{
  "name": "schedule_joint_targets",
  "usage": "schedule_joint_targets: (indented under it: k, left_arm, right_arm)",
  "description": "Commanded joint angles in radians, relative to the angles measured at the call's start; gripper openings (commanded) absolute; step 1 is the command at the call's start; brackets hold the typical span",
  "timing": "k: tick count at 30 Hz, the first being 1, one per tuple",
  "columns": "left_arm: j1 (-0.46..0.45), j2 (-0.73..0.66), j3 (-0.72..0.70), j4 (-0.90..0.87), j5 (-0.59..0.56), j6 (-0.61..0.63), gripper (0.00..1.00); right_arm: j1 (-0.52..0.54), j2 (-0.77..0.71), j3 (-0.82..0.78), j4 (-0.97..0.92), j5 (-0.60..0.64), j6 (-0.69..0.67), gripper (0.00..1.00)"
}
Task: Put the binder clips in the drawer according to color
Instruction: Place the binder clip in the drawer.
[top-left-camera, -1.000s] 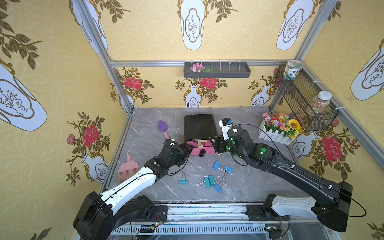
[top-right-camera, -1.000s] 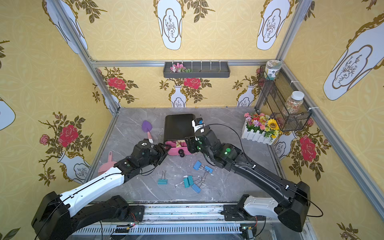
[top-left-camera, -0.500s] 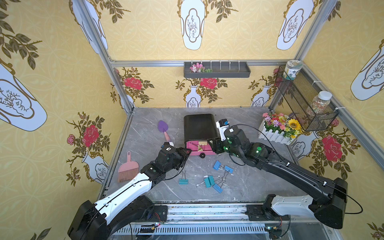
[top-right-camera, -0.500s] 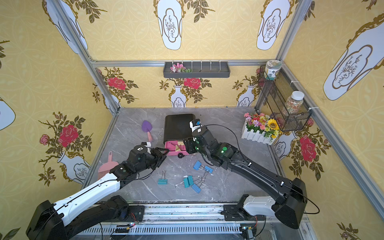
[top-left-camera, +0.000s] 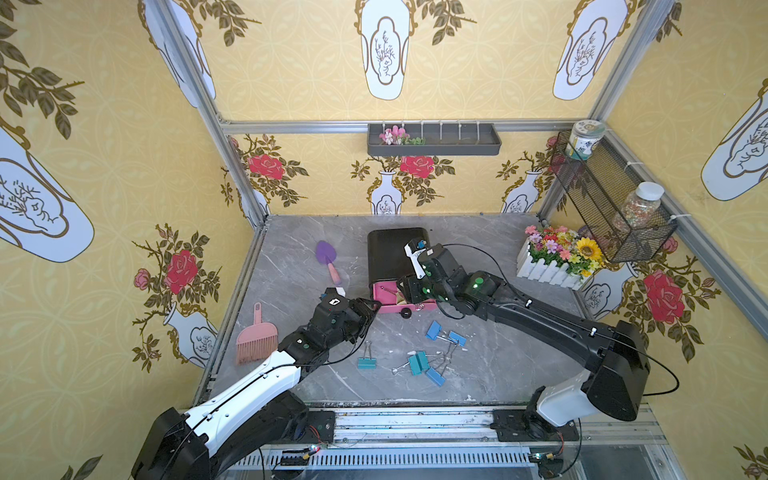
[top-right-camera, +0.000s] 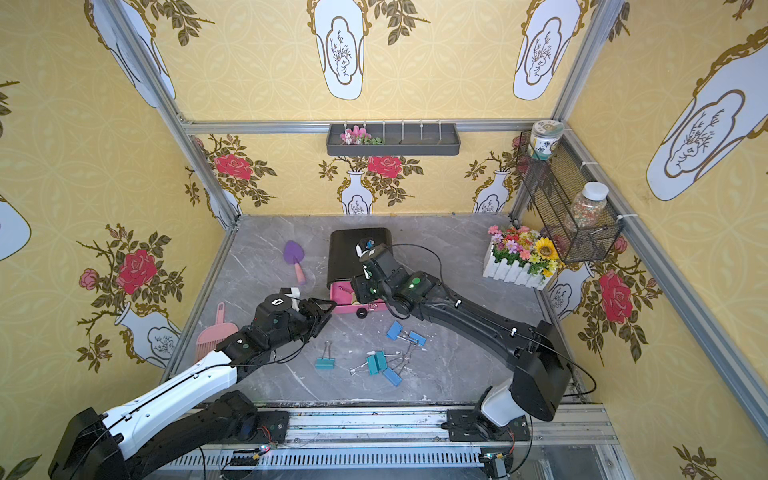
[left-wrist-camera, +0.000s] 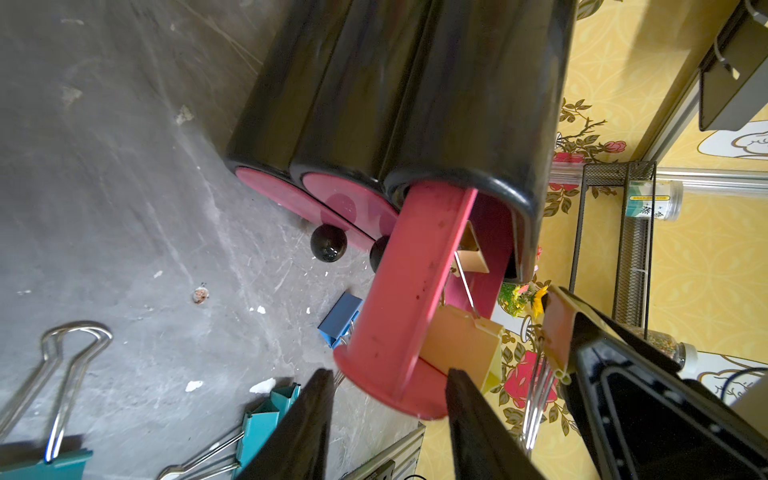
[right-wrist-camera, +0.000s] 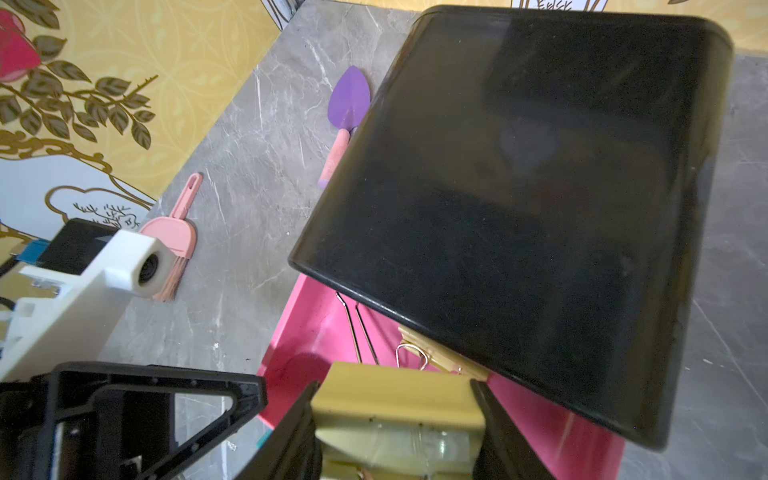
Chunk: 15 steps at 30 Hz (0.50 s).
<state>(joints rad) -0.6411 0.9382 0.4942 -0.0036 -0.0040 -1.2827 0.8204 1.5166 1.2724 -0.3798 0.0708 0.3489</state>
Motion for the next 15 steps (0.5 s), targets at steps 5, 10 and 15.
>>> schedule_joint_targets:
  k: [5, 10, 15]
  left_arm:
    - [0.000, 0.000, -0.008, -0.013, 0.002, 0.005, 0.49]
    - [0.000, 0.007, -0.006, -0.010, 0.002, 0.005, 0.50]
    - [0.000, 0.011, -0.002, -0.010, 0.002, 0.004, 0.49]
  right_arm:
    - [-0.021, 0.002, 0.015, 0.048, -0.036, -0.176, 0.48]
    - [-0.032, 0.001, 0.028, 0.026, -0.063, -0.217, 0.61]
    - [-0.032, -0.027, 0.010, 0.035, -0.049, -0.215, 0.80]
